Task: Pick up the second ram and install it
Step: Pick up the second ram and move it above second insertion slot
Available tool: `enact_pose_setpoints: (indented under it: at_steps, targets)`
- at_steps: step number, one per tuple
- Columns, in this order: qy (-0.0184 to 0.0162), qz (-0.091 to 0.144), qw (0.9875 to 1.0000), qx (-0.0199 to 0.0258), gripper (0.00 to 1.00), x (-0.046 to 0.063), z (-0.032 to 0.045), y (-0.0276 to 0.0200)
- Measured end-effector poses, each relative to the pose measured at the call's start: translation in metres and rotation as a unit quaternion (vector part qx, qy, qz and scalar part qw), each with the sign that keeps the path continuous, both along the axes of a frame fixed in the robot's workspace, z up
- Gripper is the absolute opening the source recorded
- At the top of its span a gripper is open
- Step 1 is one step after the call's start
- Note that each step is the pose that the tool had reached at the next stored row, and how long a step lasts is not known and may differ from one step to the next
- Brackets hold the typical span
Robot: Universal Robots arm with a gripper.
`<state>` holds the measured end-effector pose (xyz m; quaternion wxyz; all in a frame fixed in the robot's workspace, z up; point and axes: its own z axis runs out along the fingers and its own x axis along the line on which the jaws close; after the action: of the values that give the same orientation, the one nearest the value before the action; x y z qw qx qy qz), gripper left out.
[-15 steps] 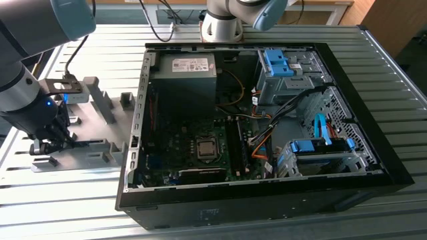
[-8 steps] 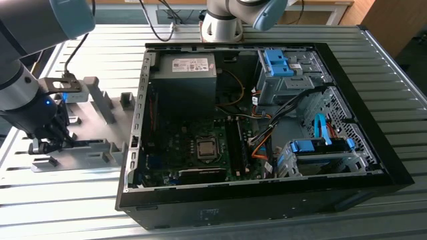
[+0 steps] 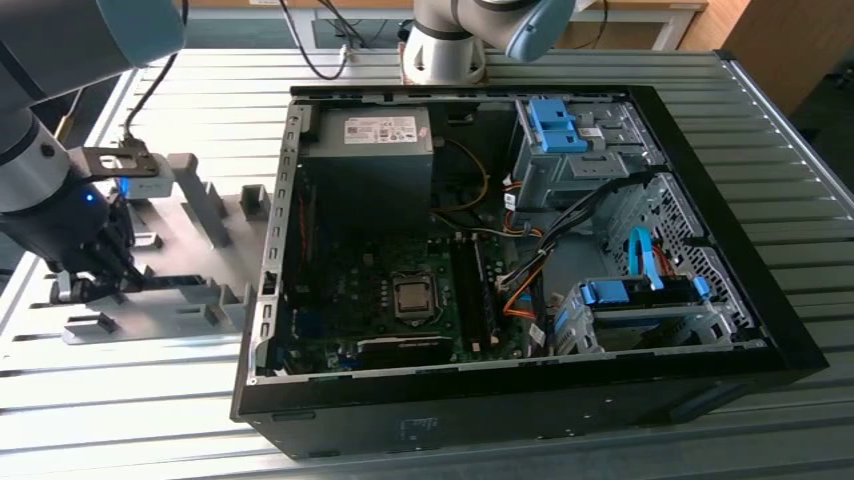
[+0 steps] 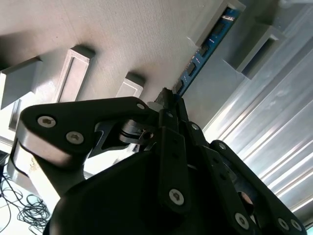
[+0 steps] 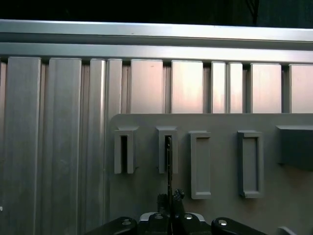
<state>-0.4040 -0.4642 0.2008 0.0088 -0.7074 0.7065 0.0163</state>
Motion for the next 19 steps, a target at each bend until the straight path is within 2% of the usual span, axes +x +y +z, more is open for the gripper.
enact_pose_setpoints:
  at_steps: [13,19]
  targets:
    - [0.0002,0.000,1.0000,0.0000,0.14,0.000,0.0174,0.0000]
    - [0.0001,0.000,1.0000,0.0000,0.14,0.000,0.0187,0.0000]
